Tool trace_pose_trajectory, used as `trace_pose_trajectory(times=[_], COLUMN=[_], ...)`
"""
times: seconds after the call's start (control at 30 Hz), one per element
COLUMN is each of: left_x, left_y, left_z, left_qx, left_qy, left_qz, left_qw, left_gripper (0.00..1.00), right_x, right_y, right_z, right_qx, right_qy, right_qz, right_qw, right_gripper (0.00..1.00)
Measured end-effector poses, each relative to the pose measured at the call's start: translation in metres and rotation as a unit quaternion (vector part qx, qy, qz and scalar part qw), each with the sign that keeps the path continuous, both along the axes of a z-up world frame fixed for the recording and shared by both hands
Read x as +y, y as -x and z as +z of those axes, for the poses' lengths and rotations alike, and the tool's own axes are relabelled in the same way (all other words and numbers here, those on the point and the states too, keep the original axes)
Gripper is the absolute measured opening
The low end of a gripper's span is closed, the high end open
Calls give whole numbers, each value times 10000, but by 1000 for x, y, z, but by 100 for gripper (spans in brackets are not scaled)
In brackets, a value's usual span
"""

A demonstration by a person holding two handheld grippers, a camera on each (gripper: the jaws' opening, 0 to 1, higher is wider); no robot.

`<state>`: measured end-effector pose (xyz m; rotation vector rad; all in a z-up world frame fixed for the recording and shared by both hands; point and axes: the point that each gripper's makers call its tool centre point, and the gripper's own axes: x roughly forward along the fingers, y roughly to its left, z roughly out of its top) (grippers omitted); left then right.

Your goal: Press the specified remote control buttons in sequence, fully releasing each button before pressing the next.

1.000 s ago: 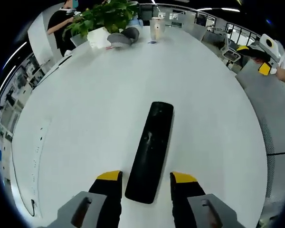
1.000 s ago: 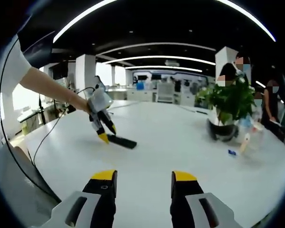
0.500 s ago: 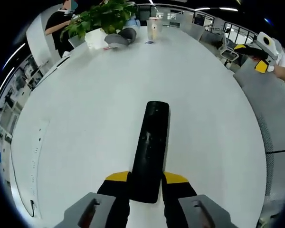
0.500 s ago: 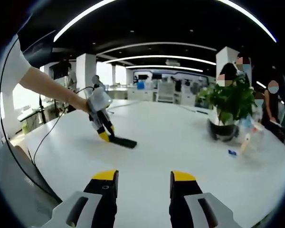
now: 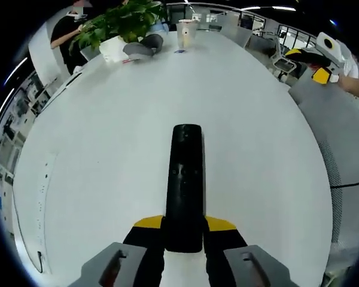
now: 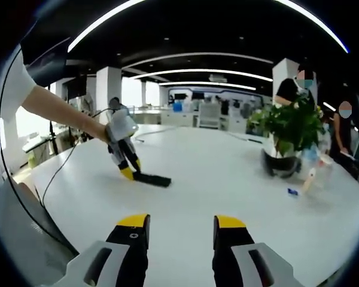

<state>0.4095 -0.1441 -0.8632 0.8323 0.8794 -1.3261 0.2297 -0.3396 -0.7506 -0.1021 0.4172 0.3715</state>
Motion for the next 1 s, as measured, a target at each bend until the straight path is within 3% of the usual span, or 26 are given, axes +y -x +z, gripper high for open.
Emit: trace_pose_trajectory(times=[1.0], left_x=[4], left_y=[31], left_z=[0], left_qx=[28], left_qy=[9], left_qz=[-63], left_qw=[10000], left_gripper=[24], right_x=[1], right_y=[0], right_z=[-2], right_qx=[52], right_qy=[11], right_qz=[59], right_qw=[10000], right_gripper=[38])
